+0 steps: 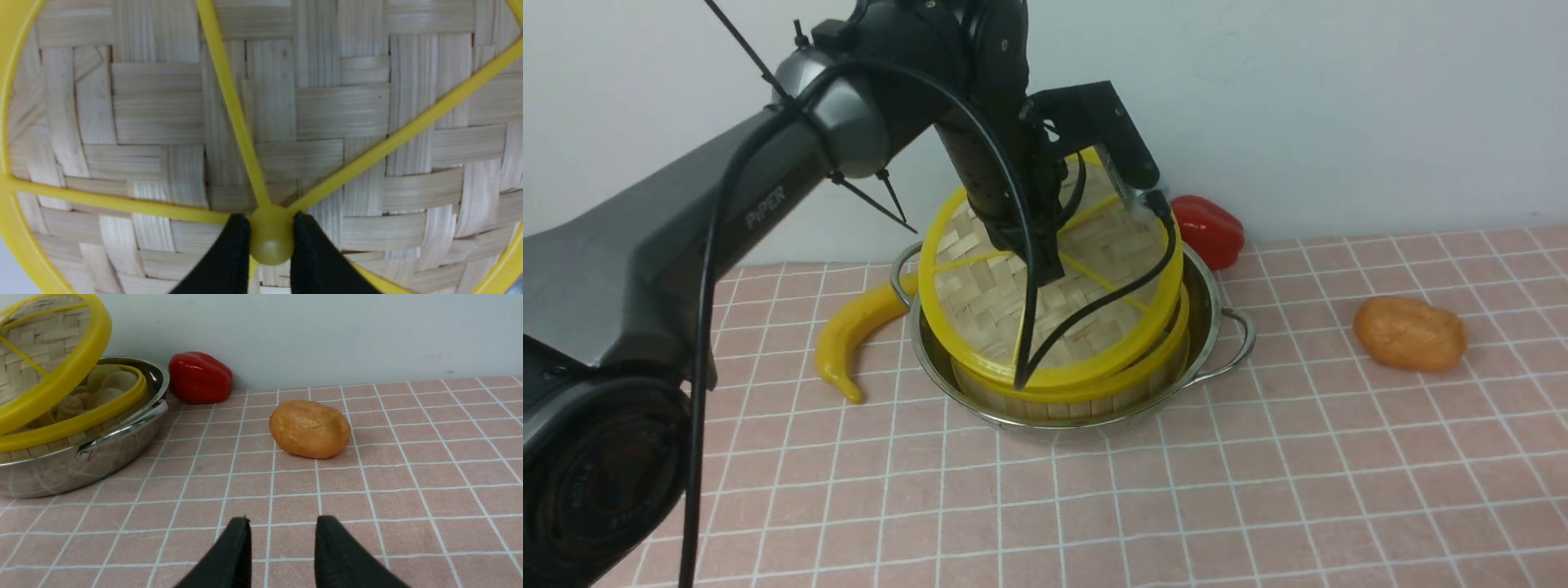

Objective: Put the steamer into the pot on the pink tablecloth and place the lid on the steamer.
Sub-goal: 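Place the yellow bamboo steamer lid onto the steamer in the pot with the left gripper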

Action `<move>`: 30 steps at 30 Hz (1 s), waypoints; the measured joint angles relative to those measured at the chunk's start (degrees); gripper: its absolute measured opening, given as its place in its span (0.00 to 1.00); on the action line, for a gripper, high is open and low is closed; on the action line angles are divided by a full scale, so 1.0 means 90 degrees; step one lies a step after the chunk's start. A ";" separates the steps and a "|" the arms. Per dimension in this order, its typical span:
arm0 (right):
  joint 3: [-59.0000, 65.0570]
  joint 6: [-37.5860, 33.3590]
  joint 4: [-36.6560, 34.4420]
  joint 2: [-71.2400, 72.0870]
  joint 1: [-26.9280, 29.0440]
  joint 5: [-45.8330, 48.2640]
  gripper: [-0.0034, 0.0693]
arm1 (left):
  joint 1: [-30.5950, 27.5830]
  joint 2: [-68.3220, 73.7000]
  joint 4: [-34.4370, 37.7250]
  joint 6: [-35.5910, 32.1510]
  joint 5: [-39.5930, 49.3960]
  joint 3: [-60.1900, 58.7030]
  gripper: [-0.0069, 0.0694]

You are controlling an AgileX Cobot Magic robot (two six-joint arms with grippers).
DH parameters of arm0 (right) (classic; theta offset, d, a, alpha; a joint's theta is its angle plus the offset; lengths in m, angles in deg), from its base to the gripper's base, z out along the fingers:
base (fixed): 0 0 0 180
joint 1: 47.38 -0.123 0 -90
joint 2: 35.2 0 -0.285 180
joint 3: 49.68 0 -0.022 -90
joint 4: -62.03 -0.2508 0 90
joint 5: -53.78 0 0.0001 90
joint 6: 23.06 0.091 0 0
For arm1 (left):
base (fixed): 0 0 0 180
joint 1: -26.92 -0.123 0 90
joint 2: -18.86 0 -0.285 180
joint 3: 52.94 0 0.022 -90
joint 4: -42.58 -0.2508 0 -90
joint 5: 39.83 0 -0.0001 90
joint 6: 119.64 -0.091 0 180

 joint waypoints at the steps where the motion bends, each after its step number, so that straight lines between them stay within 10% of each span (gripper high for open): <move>1: 0.0000 0.0000 0.0000 0.0000 0.0000 0.0000 0.38 | 0.0000 0.0030 0.0007 -0.0028 -0.0006 0.0007 0.24; 30: 0.0000 0.0000 0.0000 0.0000 0.0000 0.0000 0.38 | 0.0006 0.0247 0.0055 -0.0363 -0.0348 0.0205 0.24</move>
